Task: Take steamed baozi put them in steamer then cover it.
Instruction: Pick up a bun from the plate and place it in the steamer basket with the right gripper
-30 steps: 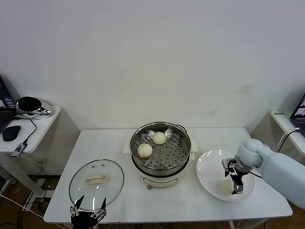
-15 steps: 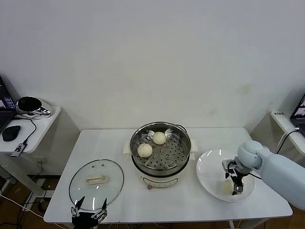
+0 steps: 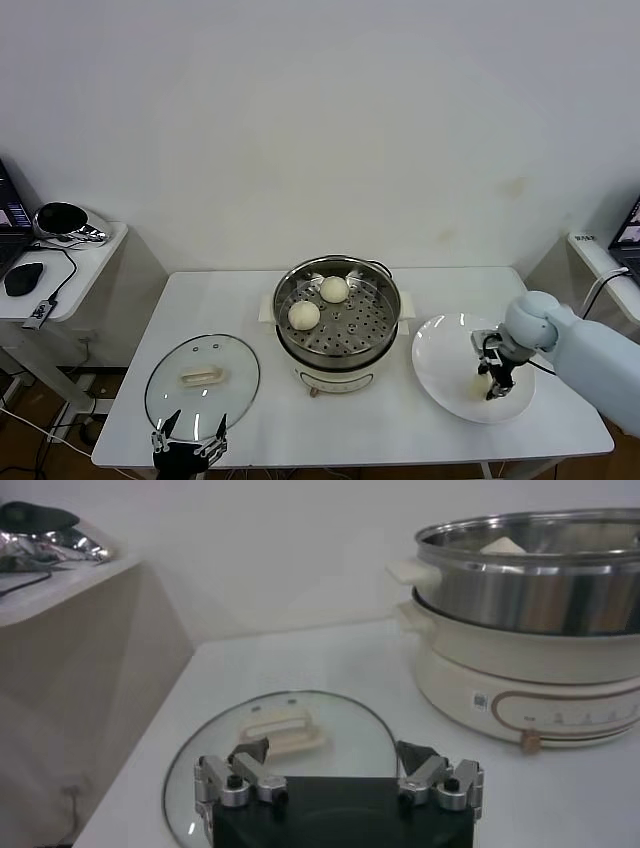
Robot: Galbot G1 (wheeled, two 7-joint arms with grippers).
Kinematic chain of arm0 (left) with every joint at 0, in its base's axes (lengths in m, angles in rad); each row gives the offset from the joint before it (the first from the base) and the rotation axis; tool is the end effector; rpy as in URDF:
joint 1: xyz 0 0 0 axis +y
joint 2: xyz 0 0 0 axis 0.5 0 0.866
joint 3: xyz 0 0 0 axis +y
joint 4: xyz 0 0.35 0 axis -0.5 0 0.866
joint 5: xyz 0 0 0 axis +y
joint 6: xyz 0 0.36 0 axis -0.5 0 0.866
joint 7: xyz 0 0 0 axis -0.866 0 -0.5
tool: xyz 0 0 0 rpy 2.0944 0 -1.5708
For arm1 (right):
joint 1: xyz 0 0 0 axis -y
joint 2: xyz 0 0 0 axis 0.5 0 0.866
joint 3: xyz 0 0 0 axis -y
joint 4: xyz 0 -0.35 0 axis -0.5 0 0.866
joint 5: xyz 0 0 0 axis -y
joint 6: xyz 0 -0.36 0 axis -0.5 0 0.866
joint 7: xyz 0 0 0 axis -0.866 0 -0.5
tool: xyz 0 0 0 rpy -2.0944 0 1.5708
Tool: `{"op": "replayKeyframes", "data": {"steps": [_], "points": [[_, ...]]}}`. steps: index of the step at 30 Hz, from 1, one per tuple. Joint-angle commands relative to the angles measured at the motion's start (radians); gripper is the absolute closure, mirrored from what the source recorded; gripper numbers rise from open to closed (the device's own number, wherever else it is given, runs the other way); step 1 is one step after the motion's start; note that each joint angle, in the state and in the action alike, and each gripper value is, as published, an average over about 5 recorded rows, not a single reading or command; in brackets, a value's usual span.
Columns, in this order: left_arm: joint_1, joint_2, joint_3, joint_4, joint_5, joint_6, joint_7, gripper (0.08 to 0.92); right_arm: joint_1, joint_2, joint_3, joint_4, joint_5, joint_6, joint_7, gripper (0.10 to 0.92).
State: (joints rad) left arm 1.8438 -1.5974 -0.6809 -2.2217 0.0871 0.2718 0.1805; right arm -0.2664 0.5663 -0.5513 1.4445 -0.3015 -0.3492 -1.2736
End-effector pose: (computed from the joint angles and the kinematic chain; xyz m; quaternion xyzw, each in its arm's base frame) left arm 0.1026 0.0413 -0.2952 -0.0125 -0.9747 -0.0566 0.2161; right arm 0.4566 -0.1651 -0.2194 0.4908 -0.5009 0.5220 0.4855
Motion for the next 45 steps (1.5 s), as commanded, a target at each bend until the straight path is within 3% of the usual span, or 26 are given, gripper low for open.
{"op": "replayKeyframes", "data": {"steps": [1,8,14,19,24,27,30,38,45], "points": [[-0.016,0.0,0.007,0.004,-0.001,0.001,0.0,0.177,0.122,-0.017,-0.017,0.015,0.056,-0.005,-0.013,0.516],[-0.043,0.008,0.007,0.016,0.001,0.003,-0.002,0.177,0.477,0.045,-0.127,-0.036,0.169,-0.012,-0.077,0.516],[-0.053,0.02,-0.009,0.01,-0.008,0.017,-0.005,0.177,0.728,0.206,-0.281,-0.153,0.294,0.043,-0.116,0.516],[-0.059,0.018,-0.01,-0.001,-0.015,0.018,-0.003,0.177,0.783,0.325,-0.29,-0.288,0.428,0.441,-0.154,0.516],[-0.064,0.006,-0.002,-0.006,-0.013,0.019,-0.003,0.177,0.773,0.389,-0.343,-0.365,0.485,0.911,-0.092,0.515],[-0.062,0.001,0.001,-0.01,-0.01,0.019,-0.004,0.177,0.766,0.405,-0.374,-0.335,0.458,1.087,-0.053,0.509],[-0.058,-0.002,0.001,-0.017,-0.009,0.019,-0.005,0.177,0.751,0.411,-0.369,-0.263,0.365,1.153,-0.035,0.503],[-0.049,-0.003,-0.005,-0.038,-0.006,0.015,-0.011,0.177,0.724,0.451,-0.364,-0.135,0.148,1.178,0.002,0.507],[-0.053,0.024,-0.012,-0.076,-0.004,0.026,-0.004,0.177,0.702,0.496,-0.433,-0.081,0.115,1.178,0.018,0.508]]}}
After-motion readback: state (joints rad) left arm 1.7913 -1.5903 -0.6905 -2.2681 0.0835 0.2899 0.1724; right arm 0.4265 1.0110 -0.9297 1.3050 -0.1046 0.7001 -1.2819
